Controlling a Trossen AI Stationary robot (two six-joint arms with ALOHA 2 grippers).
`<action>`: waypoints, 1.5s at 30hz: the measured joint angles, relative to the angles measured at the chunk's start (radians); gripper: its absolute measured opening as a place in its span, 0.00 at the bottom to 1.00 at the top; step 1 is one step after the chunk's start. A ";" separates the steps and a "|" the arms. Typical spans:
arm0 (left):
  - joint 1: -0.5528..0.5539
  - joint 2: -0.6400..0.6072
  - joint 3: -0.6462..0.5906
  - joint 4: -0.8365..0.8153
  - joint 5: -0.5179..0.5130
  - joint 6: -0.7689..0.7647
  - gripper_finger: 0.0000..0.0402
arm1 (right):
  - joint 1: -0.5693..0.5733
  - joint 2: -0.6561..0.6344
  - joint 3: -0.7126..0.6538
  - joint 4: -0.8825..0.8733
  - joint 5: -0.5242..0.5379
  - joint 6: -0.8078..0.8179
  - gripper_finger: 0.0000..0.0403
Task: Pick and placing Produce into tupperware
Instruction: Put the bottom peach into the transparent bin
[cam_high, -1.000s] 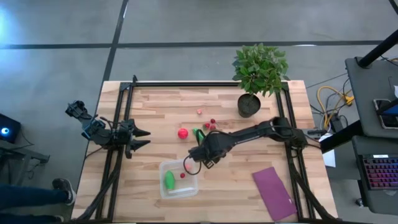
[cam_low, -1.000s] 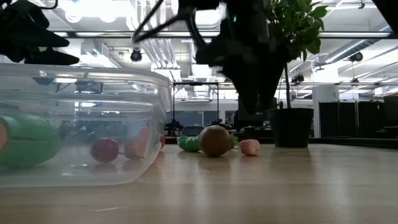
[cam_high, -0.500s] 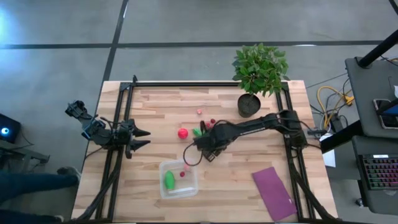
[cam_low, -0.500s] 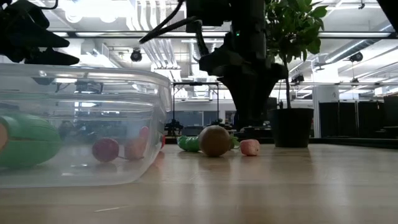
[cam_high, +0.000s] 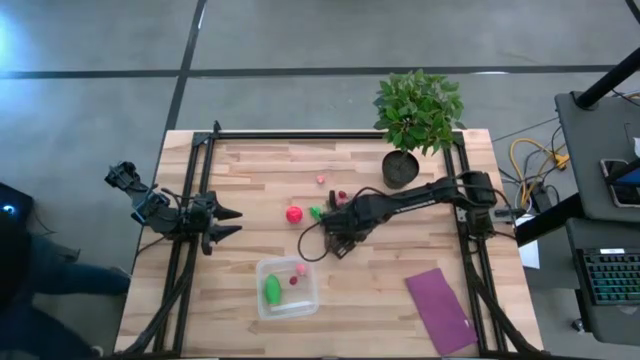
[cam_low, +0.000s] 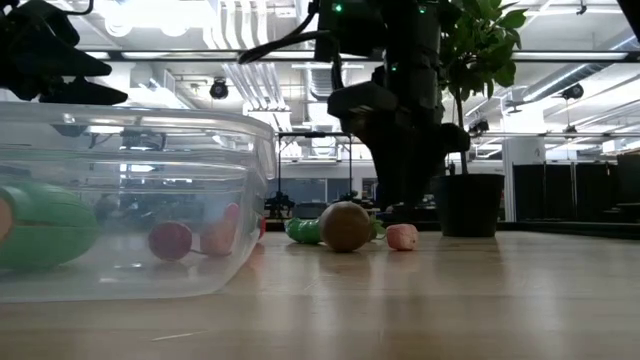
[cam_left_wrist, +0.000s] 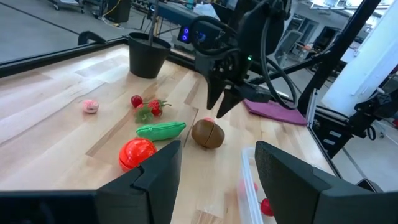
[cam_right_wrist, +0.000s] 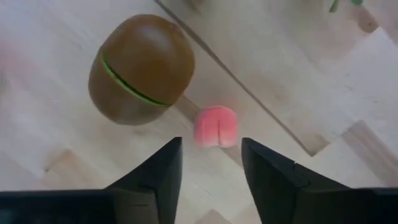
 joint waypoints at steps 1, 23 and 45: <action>0.000 0.001 0.000 0.000 0.000 0.000 0.48 | 0.000 0.000 0.000 0.000 0.000 0.003 0.42; 0.000 0.001 0.000 0.000 0.000 0.000 0.48 | -0.009 0.002 -0.088 0.114 -0.022 0.007 0.56; 0.000 0.000 0.000 0.000 0.000 0.000 0.48 | -0.009 0.003 -0.167 0.217 0.027 0.040 0.55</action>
